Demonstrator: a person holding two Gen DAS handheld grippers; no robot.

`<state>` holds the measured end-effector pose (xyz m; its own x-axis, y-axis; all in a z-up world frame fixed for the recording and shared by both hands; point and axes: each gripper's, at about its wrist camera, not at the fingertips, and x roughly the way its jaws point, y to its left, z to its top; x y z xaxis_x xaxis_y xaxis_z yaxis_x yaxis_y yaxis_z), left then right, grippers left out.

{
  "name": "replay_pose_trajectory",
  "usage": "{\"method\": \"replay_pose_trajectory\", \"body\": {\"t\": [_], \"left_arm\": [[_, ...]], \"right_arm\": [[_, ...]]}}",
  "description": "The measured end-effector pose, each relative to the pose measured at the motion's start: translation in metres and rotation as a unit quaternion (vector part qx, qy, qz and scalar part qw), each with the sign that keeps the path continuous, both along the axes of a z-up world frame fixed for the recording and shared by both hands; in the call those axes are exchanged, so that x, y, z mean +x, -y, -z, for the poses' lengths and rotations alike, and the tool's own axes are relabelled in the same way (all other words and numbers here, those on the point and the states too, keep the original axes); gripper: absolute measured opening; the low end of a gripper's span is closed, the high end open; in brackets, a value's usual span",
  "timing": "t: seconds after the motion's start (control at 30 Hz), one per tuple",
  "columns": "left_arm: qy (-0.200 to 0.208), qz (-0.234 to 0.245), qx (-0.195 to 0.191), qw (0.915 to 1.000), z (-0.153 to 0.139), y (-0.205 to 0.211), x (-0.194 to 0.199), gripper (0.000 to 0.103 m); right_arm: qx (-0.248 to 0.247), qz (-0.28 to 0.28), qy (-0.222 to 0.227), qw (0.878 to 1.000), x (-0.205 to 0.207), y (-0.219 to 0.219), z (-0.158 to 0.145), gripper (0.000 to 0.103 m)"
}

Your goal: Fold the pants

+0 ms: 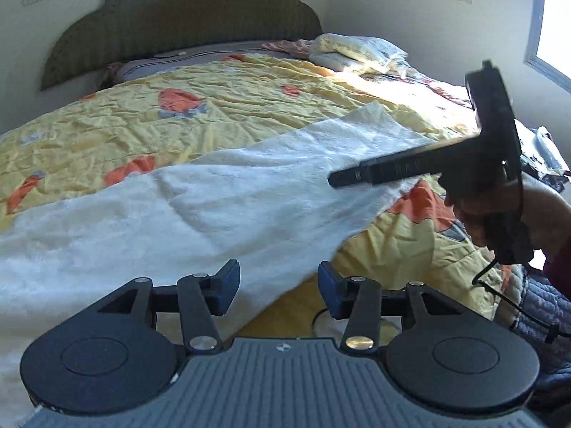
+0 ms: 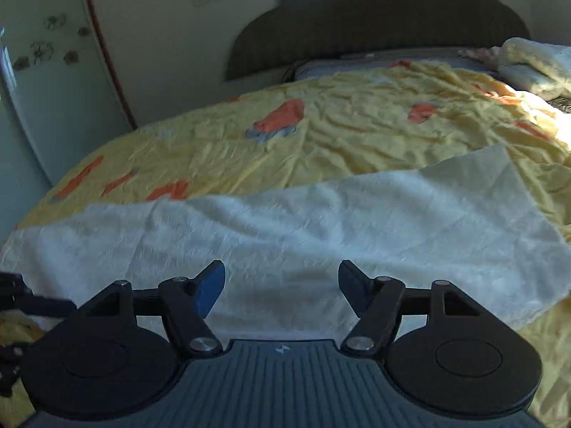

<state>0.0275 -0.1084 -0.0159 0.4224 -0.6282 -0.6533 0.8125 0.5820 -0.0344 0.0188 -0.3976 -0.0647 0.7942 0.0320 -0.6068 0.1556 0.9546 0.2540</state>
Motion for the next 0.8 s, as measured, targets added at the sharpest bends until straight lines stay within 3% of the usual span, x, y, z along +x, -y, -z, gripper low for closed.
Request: {"method": "replay_pose_trajectory", "body": {"t": [0.07,0.13,0.2,0.27,0.33,0.4,0.47,0.5,0.53,0.63,0.7,0.8], "left_arm": [[0.013,-0.047,0.002,0.9988,-0.006,-0.032,0.002,0.054],[0.027,-0.106,0.004,0.9940,-0.013,-0.070,0.004,0.054],[0.036,-0.184,0.004,0.9823,-0.020,-0.112,0.007,0.054],[0.039,-0.265,-0.001,0.9636,-0.028,-0.153,0.013,0.054],[0.038,-0.356,-0.007,0.9335,-0.036,-0.194,0.017,0.054],[0.029,-0.444,-0.022,0.8955,-0.043,-0.234,0.021,0.054],[0.016,-0.511,-0.035,0.8585,-0.045,-0.267,0.025,0.054],[0.005,-0.536,-0.044,0.8430,-0.045,-0.282,0.026,0.054],[-0.007,-0.551,-0.058,0.8326,-0.045,-0.295,0.028,0.054],[-0.057,-0.558,-0.107,0.8210,-0.041,-0.320,0.036,0.054],[-0.087,-0.556,-0.138,0.8153,-0.035,-0.331,0.040,0.052],[-0.125,-0.551,-0.169,0.8075,-0.025,-0.339,0.044,0.038]], "right_arm": [[-0.066,0.039,-0.023,0.997,0.014,-0.013,0.013,0.070],[-0.126,0.080,0.000,0.989,0.018,-0.033,0.001,0.071],[-0.141,0.012,0.078,0.987,0.020,-0.075,-0.024,0.071],[-0.136,-0.102,0.130,0.977,0.030,-0.132,-0.043,0.070],[-0.144,-0.221,0.164,0.950,0.037,-0.194,-0.051,0.069],[-0.146,-0.327,0.179,0.916,0.043,-0.252,-0.052,0.067],[-0.146,-0.408,0.187,0.881,0.045,-0.305,-0.049,0.054],[-0.149,-0.440,0.192,0.864,0.044,-0.327,-0.048,0.052],[-0.157,-0.466,0.197,0.848,0.045,-0.347,-0.047,0.050],[-0.193,-0.514,0.196,0.812,0.048,-0.400,-0.039,0.043],[-0.210,-0.529,0.189,0.800,0.051,-0.422,-0.033,0.035],[-0.243,-0.532,0.187,0.789,0.058,-0.440,-0.024,0.024]]}}
